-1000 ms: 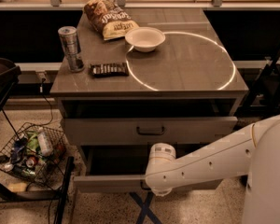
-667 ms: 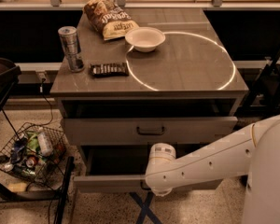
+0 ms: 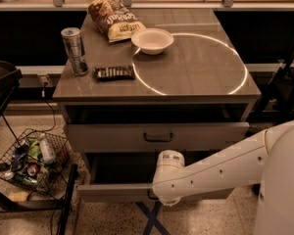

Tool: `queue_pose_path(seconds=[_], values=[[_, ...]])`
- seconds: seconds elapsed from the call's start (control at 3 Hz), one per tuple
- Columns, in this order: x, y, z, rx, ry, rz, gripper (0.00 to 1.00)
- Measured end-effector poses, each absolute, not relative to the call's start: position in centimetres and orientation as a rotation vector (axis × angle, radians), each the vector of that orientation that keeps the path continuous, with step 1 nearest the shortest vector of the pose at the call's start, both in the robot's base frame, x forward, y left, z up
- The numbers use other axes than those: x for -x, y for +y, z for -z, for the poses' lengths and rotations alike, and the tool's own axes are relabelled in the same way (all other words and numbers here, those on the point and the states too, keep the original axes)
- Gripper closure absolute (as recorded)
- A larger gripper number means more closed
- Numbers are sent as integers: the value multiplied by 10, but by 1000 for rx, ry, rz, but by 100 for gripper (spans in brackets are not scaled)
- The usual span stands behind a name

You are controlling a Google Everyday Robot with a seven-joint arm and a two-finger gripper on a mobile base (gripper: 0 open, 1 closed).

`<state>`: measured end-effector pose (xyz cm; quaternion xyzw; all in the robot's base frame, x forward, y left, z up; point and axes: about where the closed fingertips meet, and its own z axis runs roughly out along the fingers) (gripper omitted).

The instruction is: Open middle drawer

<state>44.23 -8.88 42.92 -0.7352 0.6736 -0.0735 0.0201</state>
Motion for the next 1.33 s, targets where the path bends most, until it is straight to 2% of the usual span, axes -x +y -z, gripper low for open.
queue_pose_path(seconds=[0.33, 0.67, 1.0, 1.33], values=[[-442, -89, -429, 2281, 2089, 228, 61], [-442, -89, -429, 2281, 2090, 228, 58], [-442, -89, -428, 2282, 2091, 227, 82], [-440, -89, -432, 2280, 2085, 223, 100]])
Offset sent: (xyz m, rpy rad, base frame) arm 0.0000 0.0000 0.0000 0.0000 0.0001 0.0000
